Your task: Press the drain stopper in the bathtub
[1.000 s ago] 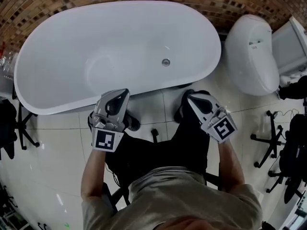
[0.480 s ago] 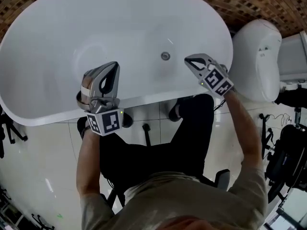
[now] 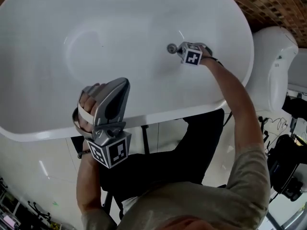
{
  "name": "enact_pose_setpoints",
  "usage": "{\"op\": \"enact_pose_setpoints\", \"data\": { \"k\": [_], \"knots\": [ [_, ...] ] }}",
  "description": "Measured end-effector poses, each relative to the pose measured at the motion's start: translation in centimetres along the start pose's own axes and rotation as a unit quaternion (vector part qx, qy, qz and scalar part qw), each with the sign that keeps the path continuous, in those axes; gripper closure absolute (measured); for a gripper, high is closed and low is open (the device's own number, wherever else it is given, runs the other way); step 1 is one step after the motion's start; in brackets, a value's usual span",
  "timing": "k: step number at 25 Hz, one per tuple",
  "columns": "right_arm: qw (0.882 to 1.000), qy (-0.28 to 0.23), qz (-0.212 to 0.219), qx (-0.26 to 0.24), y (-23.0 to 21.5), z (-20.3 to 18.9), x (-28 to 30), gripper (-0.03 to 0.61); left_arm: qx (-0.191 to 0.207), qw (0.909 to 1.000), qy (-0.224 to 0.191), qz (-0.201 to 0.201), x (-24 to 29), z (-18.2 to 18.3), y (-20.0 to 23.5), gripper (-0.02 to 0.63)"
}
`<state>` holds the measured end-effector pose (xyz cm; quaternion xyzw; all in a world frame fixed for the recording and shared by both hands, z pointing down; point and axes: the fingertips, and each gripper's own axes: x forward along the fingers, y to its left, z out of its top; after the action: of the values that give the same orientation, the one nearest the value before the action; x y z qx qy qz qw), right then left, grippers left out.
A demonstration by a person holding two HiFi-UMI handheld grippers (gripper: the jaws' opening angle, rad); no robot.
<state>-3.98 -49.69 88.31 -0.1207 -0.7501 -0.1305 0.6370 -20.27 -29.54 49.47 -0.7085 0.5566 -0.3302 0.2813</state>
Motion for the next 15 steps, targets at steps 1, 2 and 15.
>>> {"op": "enact_pose_setpoints", "data": {
  "k": [1, 2, 15],
  "knots": [
    [1.0, 0.006, -0.001, 0.004, -0.5, -0.3, 1.7, 0.578, -0.002, 1.0, 0.0, -0.003, 0.1, 0.1, 0.1, 0.604],
    [1.0, 0.006, -0.007, 0.01, -1.1, -0.5, 3.2, 0.578, -0.001, 1.0, -0.001, -0.007, 0.1, 0.3, 0.3, 0.604],
    [0.997, 0.013, -0.07, 0.027, -4.2, -2.0, 12.4, 0.572, -0.018, 0.9996, -0.002, -0.022, 0.6, -0.2, 0.5, 0.604]
  ]
}}
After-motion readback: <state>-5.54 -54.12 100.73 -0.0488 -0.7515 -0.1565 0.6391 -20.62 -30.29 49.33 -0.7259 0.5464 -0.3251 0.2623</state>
